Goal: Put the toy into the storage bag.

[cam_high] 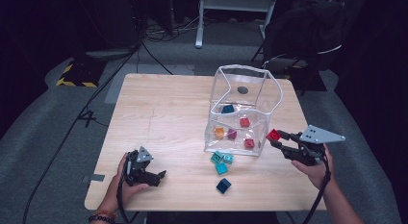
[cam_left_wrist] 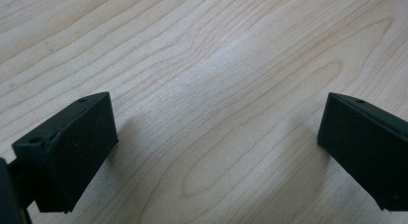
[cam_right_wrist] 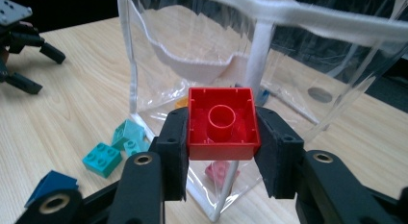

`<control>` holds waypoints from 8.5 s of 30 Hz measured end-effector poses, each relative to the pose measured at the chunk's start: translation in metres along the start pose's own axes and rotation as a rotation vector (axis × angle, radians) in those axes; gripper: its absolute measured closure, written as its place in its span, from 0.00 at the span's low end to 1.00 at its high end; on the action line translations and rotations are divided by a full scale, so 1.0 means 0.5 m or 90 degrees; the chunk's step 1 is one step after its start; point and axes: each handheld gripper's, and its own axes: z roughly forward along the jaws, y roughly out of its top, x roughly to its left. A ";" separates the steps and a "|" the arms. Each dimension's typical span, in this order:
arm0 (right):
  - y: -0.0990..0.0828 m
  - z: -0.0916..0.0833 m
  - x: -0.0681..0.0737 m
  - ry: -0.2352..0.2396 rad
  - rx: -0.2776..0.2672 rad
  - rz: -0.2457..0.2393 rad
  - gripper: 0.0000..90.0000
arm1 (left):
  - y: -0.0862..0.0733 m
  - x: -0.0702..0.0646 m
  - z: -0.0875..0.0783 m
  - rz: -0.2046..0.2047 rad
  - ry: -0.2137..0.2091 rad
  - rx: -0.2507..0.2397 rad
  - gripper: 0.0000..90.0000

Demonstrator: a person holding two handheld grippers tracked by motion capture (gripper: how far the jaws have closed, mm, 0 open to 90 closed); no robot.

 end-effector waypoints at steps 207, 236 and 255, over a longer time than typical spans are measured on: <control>-0.091 0.117 0.177 0.125 0.080 -0.007 0.53 | 0.000 0.000 0.000 0.000 0.000 0.001 0.01; 0.036 0.003 0.088 0.020 0.000 -0.024 0.53 | 0.000 0.000 0.000 0.000 0.000 0.001 0.01; 0.121 -0.026 0.053 -0.026 -0.063 -0.024 0.53 | 0.000 0.000 0.000 0.000 -0.001 0.001 0.01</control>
